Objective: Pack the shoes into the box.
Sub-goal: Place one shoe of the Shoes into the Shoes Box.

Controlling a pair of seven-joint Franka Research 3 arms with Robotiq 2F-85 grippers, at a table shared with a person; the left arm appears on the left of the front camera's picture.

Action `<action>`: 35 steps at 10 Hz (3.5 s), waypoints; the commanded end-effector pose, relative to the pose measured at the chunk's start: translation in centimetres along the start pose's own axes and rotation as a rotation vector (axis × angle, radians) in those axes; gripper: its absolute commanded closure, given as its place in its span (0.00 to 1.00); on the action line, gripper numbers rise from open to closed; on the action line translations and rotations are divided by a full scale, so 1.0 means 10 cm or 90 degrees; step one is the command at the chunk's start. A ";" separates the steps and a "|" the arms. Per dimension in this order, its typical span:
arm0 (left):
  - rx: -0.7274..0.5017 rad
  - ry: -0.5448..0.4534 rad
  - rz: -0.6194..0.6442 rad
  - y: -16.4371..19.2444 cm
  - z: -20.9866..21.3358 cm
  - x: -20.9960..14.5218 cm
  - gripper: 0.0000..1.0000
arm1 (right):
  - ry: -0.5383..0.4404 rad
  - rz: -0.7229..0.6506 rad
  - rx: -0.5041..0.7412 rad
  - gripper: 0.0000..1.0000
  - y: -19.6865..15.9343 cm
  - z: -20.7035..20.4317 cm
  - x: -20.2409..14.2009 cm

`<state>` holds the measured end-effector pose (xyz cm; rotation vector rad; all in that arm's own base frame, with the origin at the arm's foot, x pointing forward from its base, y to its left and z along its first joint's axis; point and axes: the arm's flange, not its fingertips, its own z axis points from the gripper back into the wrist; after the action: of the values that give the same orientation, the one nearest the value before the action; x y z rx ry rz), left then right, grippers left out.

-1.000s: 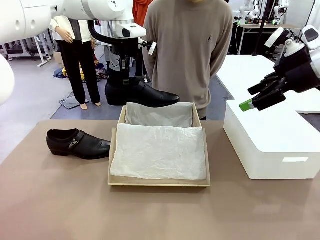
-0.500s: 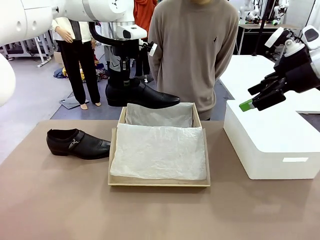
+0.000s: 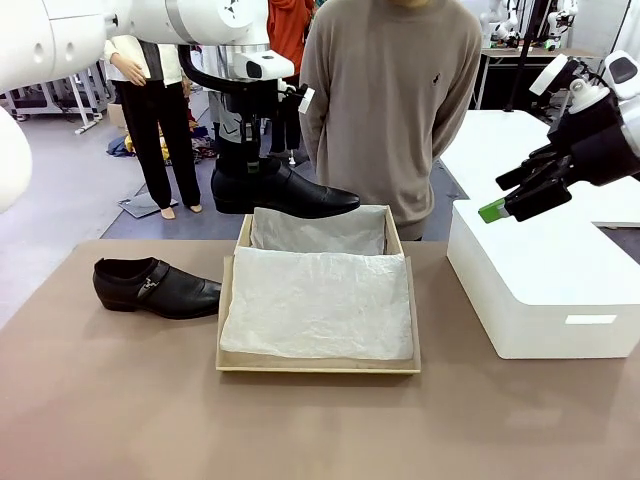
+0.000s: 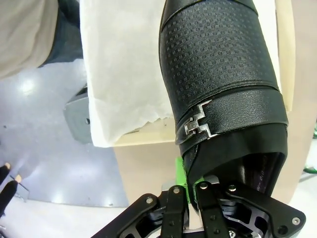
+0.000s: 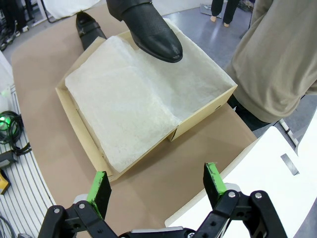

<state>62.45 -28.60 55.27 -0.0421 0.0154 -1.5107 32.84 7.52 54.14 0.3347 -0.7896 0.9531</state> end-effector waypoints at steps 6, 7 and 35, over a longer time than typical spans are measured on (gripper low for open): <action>0.049 -0.009 -0.084 0.18 -0.18 0.47 1.00 | -0.008 0.000 0.006 0.00 0.00 0.00 0.00; 0.050 -0.004 -0.094 0.22 -0.25 0.50 1.00 | -0.008 0.000 0.006 0.00 0.00 0.00 0.00; -0.012 -0.004 -0.072 0.59 -1.41 0.59 1.00 | -0.008 0.000 0.006 0.00 0.00 0.00 0.00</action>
<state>67.60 -34.41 40.52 -0.0699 0.0349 -1.6459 32.84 7.52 54.15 0.3347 -0.7897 0.9531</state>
